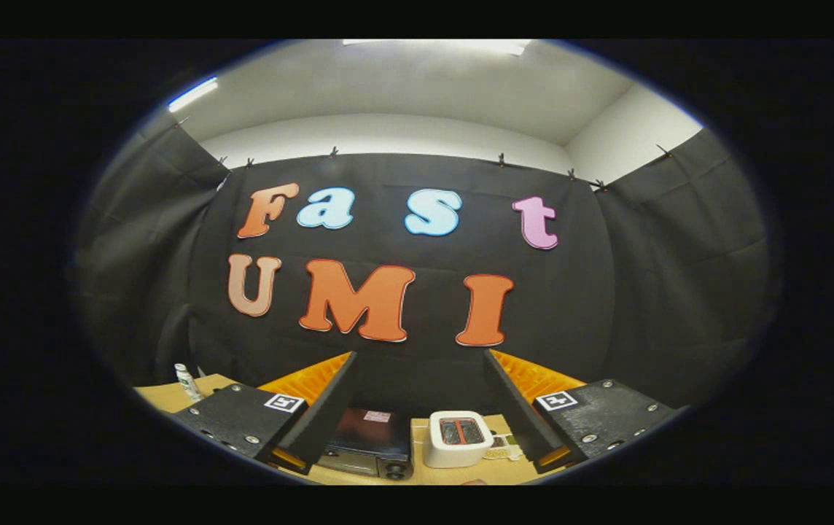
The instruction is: Open the toaster oven, put the food inside, and close the toaster oven door.
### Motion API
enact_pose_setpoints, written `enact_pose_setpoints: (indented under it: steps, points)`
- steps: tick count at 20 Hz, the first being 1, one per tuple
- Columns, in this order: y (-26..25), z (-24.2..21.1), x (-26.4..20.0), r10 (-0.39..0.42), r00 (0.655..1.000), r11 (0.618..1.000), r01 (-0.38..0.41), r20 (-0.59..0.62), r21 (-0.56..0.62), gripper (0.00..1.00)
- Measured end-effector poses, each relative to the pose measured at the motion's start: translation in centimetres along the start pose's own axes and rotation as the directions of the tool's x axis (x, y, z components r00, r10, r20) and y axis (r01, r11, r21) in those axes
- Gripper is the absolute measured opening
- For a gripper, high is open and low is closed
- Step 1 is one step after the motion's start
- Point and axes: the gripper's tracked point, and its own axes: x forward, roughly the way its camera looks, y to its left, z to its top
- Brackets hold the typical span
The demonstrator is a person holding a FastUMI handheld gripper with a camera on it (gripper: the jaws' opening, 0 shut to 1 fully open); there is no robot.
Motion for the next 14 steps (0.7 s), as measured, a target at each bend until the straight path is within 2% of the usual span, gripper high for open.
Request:
enact_pose_setpoints:
  steps: [8, 14]
  points:
    - [7.0, -6.6, -0.4, 0.144, 0.98, 0.99, -0.143, -0.137, 0.016, 0.99]
    - [12.8, -14.8, 0.9, 0.23, 0.924, 0.972, -0.204, -0.306, 0.115, 1.0]
